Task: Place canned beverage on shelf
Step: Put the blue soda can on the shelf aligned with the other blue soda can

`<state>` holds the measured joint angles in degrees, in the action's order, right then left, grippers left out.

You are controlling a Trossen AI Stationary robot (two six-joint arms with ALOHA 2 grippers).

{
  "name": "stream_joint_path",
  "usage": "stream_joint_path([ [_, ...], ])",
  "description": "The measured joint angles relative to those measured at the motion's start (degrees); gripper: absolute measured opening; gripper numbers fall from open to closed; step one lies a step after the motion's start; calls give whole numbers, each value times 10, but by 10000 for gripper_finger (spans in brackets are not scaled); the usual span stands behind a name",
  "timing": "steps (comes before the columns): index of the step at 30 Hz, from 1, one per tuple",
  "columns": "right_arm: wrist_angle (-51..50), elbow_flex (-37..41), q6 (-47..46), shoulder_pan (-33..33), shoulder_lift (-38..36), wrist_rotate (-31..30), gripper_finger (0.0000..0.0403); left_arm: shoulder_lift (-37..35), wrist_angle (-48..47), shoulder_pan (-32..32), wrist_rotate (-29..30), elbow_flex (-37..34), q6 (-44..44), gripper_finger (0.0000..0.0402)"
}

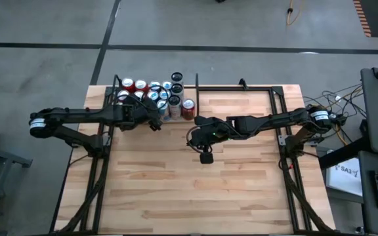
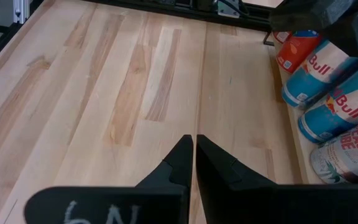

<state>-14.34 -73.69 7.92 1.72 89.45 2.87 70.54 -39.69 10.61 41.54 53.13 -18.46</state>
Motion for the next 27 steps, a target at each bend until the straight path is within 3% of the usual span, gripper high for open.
stream_joint_path([
  [6, 0, 0, -5, 0, 0, 0, 9, -3, -10, 0, 0, 19, 15, 295],
  [14, 0, 0, -9, 0, 0, 0, 9, -3, -119, -1, -4, 106, 15, 295],
  [16, 0, 0, -9, 0, 0, 0, 9, -3, -157, -2, -34, 138, 15, 295],
  [19, 0, 0, -9, 0, 0, 0, 9, -6, -211, -13, -132, 176, 46, 292],
  [23, 0, 0, -9, 0, 0, 0, 9, -17, -235, -46, -214, 173, 106, 258],
  [27, 0, 0, -9, 0, 0, 0, 9, -28, -212, -61, -227, 118, 151, 177],
])
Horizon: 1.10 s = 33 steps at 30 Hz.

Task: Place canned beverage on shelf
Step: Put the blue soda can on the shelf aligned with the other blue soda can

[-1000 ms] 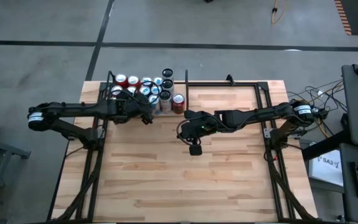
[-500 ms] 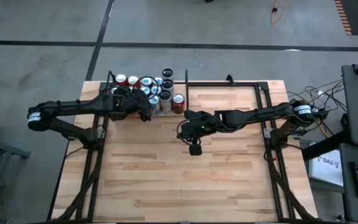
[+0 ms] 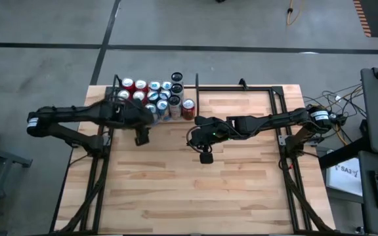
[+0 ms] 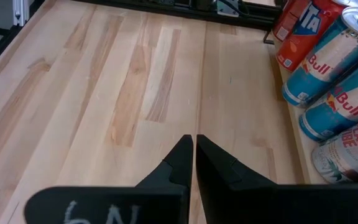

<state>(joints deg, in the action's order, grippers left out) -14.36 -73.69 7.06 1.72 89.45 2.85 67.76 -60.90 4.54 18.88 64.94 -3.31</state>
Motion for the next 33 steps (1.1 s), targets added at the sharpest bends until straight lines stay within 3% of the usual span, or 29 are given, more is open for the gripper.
stream_joint_path([
  [5, 0, 0, 3, 0, 0, 0, 9, 0, 38, 13, 1, -67, 3, 35],
  [7, 0, 0, 3, 0, 0, 0, 9, 0, 56, 23, 3, -84, -2, 12],
  [12, 0, 0, 5, 0, 0, 0, 9, 0, 74, 39, 46, -93, 4, 24],
  [17, 0, 0, 4, 0, 0, 0, 9, 0, 97, 60, 46, -94, 26, 3],
  [33, 0, 0, 4, -1, 0, 0, 9, 0, 146, 92, 46, -94, 70, 0],
])
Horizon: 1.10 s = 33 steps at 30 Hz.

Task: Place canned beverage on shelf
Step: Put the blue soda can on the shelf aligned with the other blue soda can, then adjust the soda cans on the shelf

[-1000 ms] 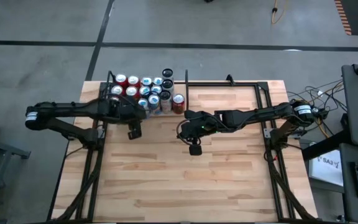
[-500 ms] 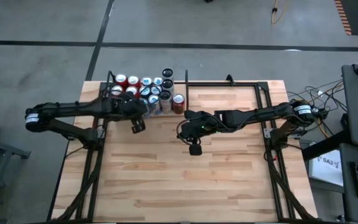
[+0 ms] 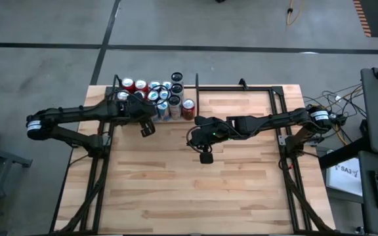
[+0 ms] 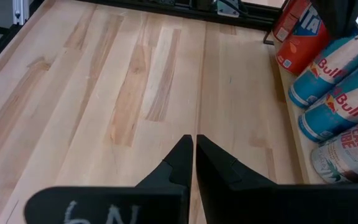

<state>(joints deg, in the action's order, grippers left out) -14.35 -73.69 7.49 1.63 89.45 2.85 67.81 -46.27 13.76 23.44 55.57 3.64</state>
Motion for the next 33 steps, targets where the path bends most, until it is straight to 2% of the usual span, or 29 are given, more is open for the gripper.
stream_joint_path([
  [9, 0, 0, -2, -2, 0, 0, 9, -18, -15, 0, 2, 36, 19, 0],
  [12, 0, 0, -1, -2, 0, 0, 9, -34, -13, 0, 31, 54, 37, 0],
  [15, 1, 0, 2, -2, 0, 0, 9, -53, 22, 0, 43, 66, 43, 0],
  [17, 9, 0, 6, -2, 0, 0, 9, -70, 55, -2, 20, 66, 44, 0],
  [20, 27, 0, 8, -2, 0, 0, 9, -90, 72, -2, -31, 53, 47, 0],
  [23, 36, 0, 11, -2, 0, 0, 9, -109, 74, -2, -34, 28, 45, 0],
  [29, 42, 0, 4, -3, 0, 0, 9, -128, 75, -2, 19, -41, 35, 0],
  [33, 45, 0, 2, -3, 0, 0, 9, -125, 95, -2, 30, -72, 28, 0],
])
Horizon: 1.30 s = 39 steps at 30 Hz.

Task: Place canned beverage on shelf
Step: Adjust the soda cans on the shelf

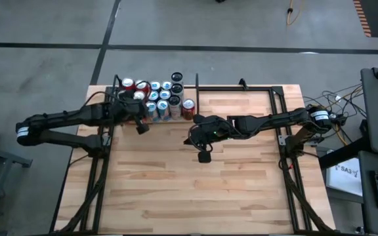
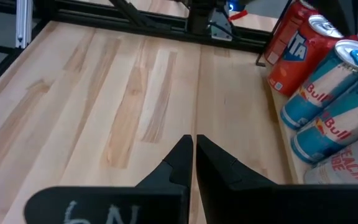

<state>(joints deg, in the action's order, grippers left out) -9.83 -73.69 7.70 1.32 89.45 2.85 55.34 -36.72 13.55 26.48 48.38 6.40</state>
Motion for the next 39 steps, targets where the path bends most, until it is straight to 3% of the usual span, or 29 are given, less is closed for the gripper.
stream_joint_path([
  [3, 13, 0, 10, 0, 0, 3, 9, 0, 32, -8, -13, -6, -19, 0],
  [6, 44, 1, 29, 3, 0, 25, 9, -14, 69, -29, -64, -8, -26, 0],
  [10, 93, 26, 43, 6, -6, 38, 9, -70, 162, -68, -141, -49, -3, 0],
  [13, 110, 55, 36, 5, -24, 36, 9, -122, 221, -99, -168, -91, -9, 0],
  [22, 184, 180, 14, -1, -140, 34, 9, -263, 303, -145, -169, -187, -14, 0],
  [29, 225, 260, -20, -6, -211, 25, 9, -317, 365, -145, -168, -228, -14, 0],
  [35, 221, 263, -67, -7, -212, -91, 9, -323, 387, -145, -159, -230, -26, 0],
  [39, 219, 248, -94, -28, -210, -115, 9, -323, 390, -145, -90, -230, -23, 0],
])
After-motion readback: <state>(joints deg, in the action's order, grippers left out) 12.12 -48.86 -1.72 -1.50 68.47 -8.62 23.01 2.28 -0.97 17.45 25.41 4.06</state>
